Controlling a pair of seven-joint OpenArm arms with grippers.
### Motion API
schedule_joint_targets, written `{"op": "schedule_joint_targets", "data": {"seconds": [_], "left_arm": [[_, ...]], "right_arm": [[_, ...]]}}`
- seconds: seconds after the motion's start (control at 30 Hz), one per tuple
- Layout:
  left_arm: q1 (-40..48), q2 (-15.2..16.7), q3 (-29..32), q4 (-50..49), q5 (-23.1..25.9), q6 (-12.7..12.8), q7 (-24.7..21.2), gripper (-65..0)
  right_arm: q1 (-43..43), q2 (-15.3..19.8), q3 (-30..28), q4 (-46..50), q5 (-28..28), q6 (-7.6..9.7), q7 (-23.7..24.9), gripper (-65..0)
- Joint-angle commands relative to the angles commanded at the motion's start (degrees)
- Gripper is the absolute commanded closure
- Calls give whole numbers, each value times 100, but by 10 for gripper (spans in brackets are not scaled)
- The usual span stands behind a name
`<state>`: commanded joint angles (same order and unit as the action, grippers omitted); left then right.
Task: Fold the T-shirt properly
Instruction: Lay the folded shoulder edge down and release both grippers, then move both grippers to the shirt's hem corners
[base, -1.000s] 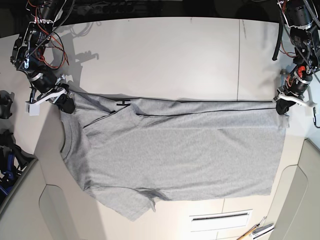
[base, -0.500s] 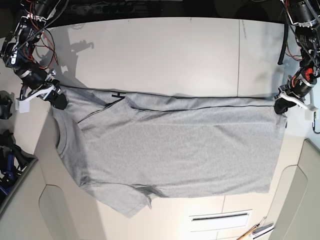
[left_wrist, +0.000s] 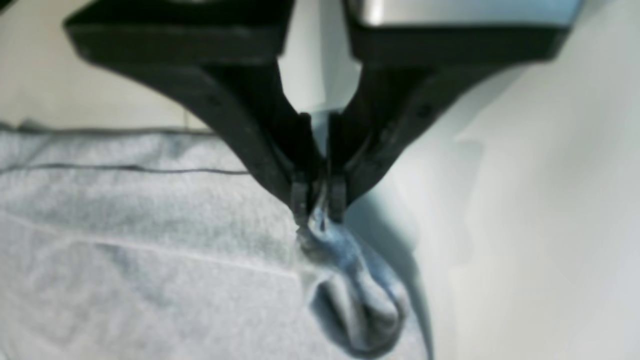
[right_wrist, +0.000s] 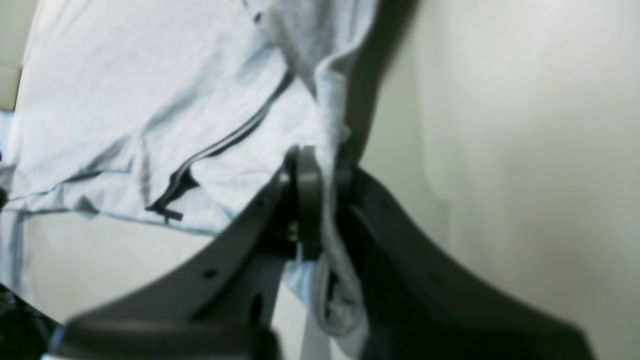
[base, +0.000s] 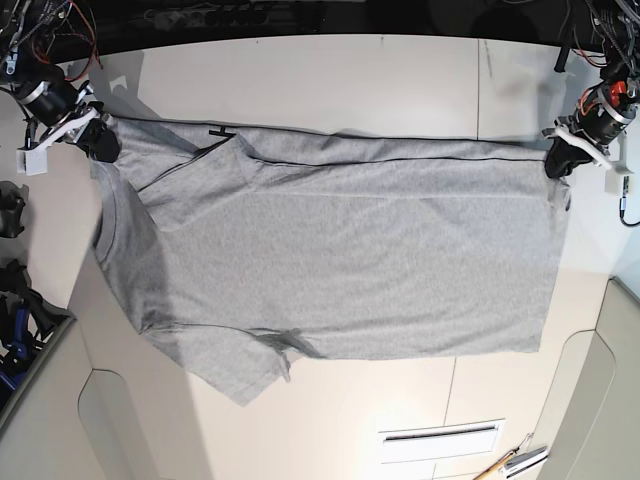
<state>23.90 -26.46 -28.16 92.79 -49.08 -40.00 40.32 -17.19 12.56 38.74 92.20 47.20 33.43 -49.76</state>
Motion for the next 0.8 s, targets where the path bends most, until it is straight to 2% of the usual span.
{"op": "schedule_joint_targets", "data": {"seconds": [0.27,0.57,0.7,0.8], "left_arm": [[380,-2,-2,103,-4,0,26,0],[614,219,-4,144,-240,0,94,0],[612,219,-4,142,-238,0,92,0],[612,219,-4,142,-236,0,92,-74]], "right_arm": [[-446,15,31,210,-4,0,-2,0],[-573,15,31,210,-31,0,-2,0],[-570,15,31,208,-227,0,4,0],[-570,15,31,208,-348,-7,37,0]]}}
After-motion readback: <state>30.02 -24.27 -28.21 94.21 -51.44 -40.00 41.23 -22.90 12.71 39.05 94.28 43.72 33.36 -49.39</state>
